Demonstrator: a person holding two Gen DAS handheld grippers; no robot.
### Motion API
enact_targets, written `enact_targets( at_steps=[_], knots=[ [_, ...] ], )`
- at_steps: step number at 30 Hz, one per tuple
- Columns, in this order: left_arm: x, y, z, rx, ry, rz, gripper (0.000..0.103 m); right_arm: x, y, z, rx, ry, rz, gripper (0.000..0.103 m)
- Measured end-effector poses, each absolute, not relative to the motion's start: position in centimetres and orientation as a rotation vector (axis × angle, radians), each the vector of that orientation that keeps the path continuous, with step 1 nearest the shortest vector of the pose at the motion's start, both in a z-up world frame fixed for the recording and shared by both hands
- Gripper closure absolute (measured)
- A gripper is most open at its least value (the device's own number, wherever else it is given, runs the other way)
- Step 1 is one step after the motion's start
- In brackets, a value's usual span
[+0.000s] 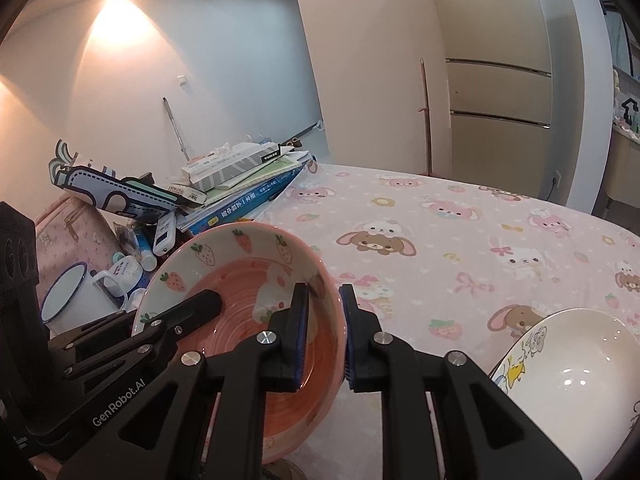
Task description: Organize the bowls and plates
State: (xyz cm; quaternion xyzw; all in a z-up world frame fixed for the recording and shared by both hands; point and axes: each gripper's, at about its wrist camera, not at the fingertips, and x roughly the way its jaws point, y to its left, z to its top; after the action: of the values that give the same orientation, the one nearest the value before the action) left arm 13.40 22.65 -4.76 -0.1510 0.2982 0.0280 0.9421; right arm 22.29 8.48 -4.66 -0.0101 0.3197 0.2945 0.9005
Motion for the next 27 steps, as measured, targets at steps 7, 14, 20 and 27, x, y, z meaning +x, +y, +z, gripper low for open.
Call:
enact_targets(
  at_steps=[7,14,20,27],
  knots=[
    [13.51,22.74,-5.19,-0.326,0.637,0.024,0.094,21.97,8.69,-4.64,-0.064,0.657,0.592,0.088],
    [13.72,22.27,-5.38,-0.308,0.658,0.011,0.094,21.64,8.67,-4.74,-0.128,0.655,0.561,0.088],
    [13.76,22.29,-5.33,-0.311,0.658,0.013,0.094,21.64,8.79,-4.92,-0.147,0.661,0.556,0.088],
    [13.74,22.54,-5.36,-0.316,0.656,0.020,0.094,21.92,8.90,-5.36,-0.154,0.698,0.561,0.086]
  ],
)
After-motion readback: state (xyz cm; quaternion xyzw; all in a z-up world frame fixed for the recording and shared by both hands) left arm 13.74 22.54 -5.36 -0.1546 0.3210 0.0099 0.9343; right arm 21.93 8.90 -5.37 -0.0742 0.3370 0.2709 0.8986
